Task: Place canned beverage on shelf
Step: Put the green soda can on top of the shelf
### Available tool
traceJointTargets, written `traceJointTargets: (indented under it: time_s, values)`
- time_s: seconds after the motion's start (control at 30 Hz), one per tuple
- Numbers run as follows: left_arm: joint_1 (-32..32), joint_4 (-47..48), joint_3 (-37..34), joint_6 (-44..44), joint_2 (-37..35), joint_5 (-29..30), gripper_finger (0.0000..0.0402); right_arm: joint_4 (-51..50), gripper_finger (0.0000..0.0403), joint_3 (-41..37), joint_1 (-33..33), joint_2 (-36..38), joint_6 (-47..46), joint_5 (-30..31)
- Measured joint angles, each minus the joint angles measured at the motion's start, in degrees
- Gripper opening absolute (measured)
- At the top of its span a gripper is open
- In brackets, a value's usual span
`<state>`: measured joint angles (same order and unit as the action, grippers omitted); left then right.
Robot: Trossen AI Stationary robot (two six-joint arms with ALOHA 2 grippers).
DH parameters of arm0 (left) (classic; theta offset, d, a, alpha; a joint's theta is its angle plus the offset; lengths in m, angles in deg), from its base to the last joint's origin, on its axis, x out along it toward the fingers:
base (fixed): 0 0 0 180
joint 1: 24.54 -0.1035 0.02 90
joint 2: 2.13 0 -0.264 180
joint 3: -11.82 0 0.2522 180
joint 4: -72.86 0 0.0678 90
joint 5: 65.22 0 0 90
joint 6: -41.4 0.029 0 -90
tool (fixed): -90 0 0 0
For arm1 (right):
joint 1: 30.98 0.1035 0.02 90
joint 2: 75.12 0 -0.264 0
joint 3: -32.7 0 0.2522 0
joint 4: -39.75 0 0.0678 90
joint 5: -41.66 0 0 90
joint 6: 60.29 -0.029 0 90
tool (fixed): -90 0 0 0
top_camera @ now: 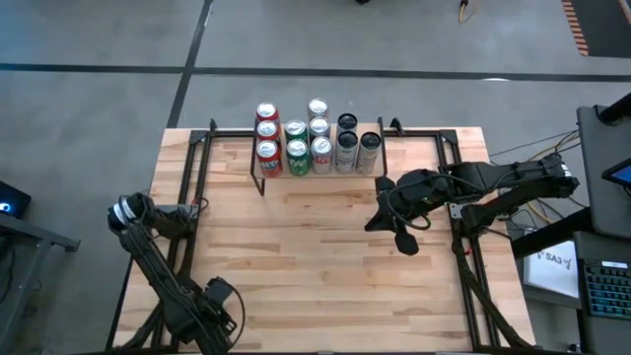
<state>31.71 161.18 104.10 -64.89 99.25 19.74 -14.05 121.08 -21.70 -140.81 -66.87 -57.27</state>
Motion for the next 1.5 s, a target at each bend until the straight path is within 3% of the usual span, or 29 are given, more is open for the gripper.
traceJointTargets:
  time_s: [0.13, 0.27, 0.53, 0.7, 1.23, 1.5]
  values:
    - [0.0, 3.4, 3.9, 0.3, -0.4, 0.4, 0.0299, 0.0, 0.0009, 0.0, 0.0, 0.0, 0.3, 0.0]
    - [-0.4, 6.2, 9.6, 0.3, -0.4, 6.4, 0.0299, -0.1, 0.0009, 0.0, 0.0, 0.0, 0.4, 0.0]
    - [-4.0, 10.0, 22.7, 11.1, -0.4, 35.5, 0.0299, -0.2, 0.0009, 0.0, 0.0, 0.0, 1.2, 0.0]
    - [-9.6, 13.1, 29.9, 22.8, -0.4, 45.2, 0.0299, -1.0, 0.0009, 0.0, 0.0, 0.0, 1.4, 0.0]
    - [-39.8, 15.5, 56.5, 76.1, -0.6, 48.0, 0.0299, -2.1, 0.0009, 0.0, 0.0, 0.0, 3.6, 0.0]
    - [-56.6, 13.0, 55.3, 91.4, -3.1, 46.2, 0.0299, -1.6, 0.0009, 0.0, 0.0, -0.1, 4.3, 0.0]
